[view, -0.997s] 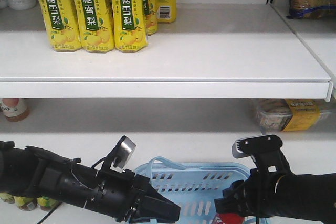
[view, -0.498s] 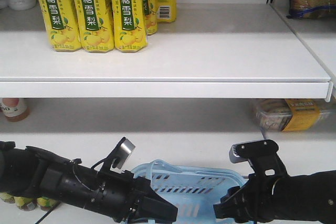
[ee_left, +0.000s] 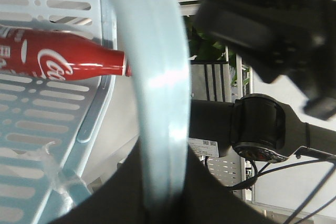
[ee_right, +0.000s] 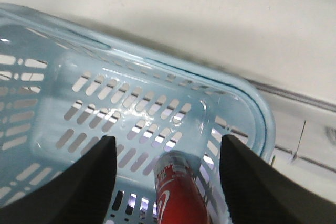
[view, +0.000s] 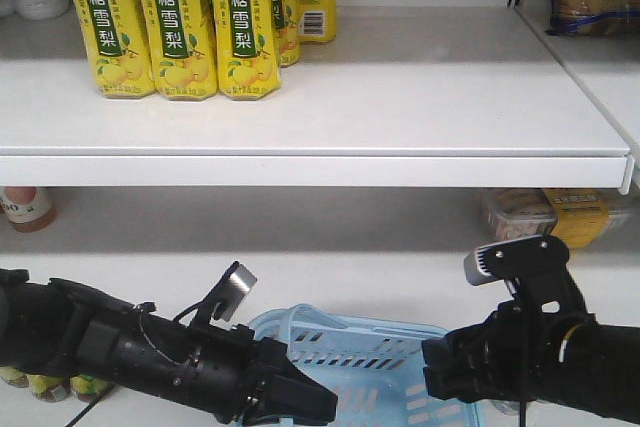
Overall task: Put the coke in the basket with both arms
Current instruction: 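Lower the bottle into the basket and open the right gripper, then withdraw the empty right gripper away from the basket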
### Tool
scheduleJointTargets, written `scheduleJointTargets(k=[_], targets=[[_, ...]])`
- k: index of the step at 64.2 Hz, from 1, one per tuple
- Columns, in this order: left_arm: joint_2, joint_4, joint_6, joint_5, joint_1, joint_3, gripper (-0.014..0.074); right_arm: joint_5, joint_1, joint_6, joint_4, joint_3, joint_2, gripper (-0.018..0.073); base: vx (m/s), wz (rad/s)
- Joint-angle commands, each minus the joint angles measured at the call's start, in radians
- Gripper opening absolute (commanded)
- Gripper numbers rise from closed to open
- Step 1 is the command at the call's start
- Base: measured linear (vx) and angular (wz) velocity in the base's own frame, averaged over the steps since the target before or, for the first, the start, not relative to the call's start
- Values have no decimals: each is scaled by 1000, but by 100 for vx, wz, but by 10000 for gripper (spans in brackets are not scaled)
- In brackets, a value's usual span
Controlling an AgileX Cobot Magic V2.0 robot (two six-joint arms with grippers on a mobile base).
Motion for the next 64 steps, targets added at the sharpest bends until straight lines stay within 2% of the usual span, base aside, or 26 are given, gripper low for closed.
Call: scheduleJointTargets(k=[1, 15, 32, 45, 64], targets=[[-47, -109, 12, 136, 1, -21, -6, -40, 0, -3, -53, -47, -101, 428, 0, 0], [-47, -109, 12, 136, 1, -21, -6, -40, 0, -2, -192, -110, -307, 428, 0, 0], [-47, -109, 12, 136, 1, -21, -6, -10, 0, -2, -313, -108, -498, 428, 0, 0], [-47, -109, 12, 136, 1, -21, -6, -3, 0, -2, -318, -78, -627, 428, 0, 0], [-47, -109, 12, 136, 1, -21, -6, -137, 0, 10, -325, 109, -838, 428, 0, 0]])
